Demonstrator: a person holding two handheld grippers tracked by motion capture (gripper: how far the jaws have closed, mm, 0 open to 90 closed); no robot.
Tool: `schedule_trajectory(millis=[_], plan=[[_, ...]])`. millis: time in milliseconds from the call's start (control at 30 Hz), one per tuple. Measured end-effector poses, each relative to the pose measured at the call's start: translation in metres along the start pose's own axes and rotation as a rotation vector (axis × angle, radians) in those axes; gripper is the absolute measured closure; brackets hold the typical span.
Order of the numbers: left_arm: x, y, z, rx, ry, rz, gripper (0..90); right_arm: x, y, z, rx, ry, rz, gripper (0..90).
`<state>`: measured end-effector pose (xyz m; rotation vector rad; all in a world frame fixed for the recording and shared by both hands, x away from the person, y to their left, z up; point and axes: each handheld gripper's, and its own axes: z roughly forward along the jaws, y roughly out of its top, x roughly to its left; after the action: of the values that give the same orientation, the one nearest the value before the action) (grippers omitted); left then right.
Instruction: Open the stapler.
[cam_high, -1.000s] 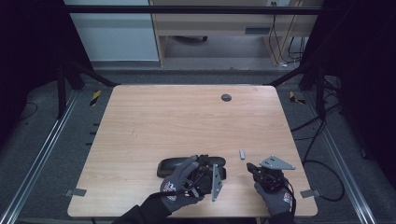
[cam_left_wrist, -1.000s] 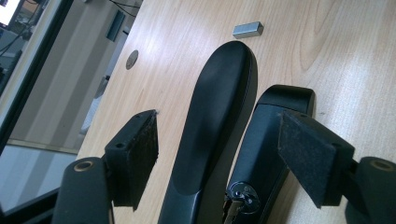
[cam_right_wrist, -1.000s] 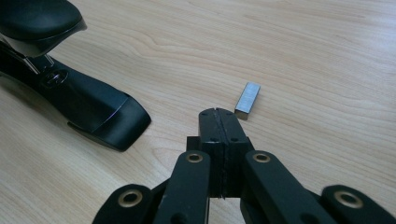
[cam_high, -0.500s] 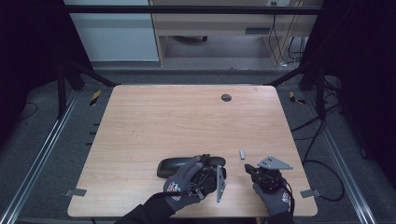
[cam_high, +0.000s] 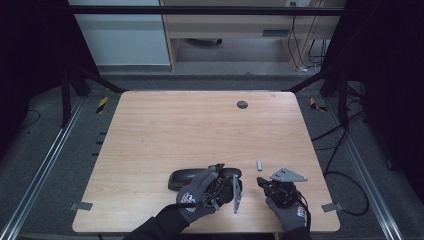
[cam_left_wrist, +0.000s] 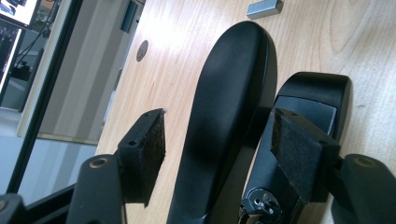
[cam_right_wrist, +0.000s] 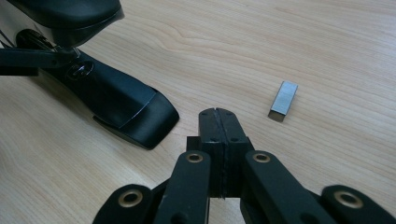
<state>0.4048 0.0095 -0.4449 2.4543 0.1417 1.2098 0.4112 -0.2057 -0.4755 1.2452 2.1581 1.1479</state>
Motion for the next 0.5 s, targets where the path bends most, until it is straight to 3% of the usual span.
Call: schedule_trajectory(millis=[300, 500], plan=[[-0.0015, 0.0001, 0.0011, 0.003, 0.021, 0.008, 43.3, 0.0033, 0.0006, 0.0025, -0.002, 0.01, -0.006, 90.0], [-0.0045, 0.001, 0.0006, 0.011, 0.033, 0.036, 47.4, 0.0056, 0.0011, 0.0044, 0.003, 0.018, -0.008, 90.0]])
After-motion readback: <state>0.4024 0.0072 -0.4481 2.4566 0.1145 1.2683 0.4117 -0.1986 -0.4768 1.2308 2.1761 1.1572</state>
